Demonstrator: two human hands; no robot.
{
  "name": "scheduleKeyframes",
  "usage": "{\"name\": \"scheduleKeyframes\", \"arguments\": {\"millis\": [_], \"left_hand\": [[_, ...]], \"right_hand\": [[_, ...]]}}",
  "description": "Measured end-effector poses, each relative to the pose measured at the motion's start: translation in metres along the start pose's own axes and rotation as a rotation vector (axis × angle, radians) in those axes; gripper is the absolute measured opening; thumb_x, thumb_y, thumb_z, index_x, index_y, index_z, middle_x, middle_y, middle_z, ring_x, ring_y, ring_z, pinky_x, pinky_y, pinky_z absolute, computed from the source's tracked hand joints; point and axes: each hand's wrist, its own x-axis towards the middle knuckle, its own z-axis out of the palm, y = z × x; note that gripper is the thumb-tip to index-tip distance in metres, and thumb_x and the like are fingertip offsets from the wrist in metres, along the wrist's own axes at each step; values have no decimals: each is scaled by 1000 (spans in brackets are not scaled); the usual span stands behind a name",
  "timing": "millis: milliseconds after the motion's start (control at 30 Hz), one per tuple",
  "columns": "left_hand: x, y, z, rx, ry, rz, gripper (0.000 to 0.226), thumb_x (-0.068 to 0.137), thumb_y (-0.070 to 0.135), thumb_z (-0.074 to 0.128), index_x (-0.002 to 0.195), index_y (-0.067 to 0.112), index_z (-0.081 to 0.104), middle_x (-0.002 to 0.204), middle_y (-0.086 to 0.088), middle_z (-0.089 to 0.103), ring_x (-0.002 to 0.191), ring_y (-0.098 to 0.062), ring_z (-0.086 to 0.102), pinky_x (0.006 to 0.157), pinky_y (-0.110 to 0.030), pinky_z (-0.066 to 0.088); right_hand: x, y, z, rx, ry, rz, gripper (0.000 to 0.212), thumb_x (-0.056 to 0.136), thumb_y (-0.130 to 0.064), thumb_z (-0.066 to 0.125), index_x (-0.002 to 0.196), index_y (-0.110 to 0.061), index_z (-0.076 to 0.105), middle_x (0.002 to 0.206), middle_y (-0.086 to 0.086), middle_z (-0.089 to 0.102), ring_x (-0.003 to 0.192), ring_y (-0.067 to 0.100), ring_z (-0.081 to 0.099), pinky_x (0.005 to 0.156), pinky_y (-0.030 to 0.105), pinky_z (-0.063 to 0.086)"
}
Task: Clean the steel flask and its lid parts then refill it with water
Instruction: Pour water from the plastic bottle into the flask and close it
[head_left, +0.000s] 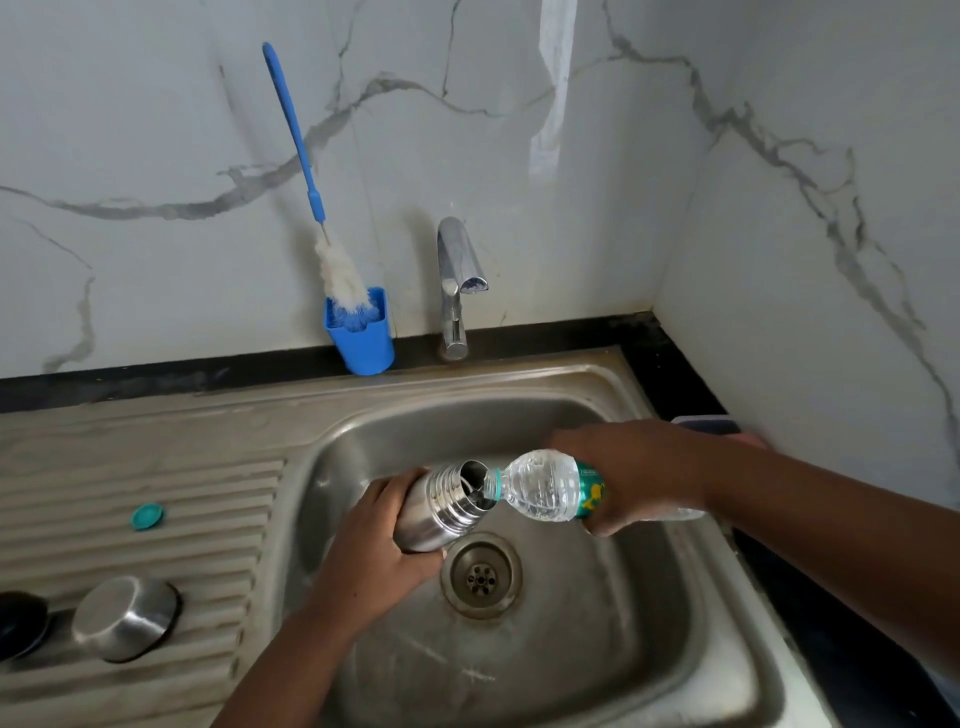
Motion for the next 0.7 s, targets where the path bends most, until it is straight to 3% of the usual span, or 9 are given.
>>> {"name": "scheduleKeyframes", "arguments": {"millis": [533, 700], "left_hand": [[-8, -1, -2, 52, 28, 19, 79, 54, 44, 71, 128, 45, 45, 116, 15, 55, 104, -11, 59, 86, -42, 53], [-9, 1, -3, 63, 43, 24, 80, 52, 44, 69, 129, 42, 47, 116, 13, 56, 102, -11, 60, 84, -38, 53]], "right_hand": [[-7, -2, -3, -3, 11, -15, 70, 68, -39, 78, 128, -39, 40, 112, -12, 58, 94, 10, 57, 78, 29, 49], [-8, 0, -1, 1, 1, -16, 71, 68, -40, 78, 128, -40, 40, 115, -11, 59, 97, 10, 58, 84, 35, 52]]}}
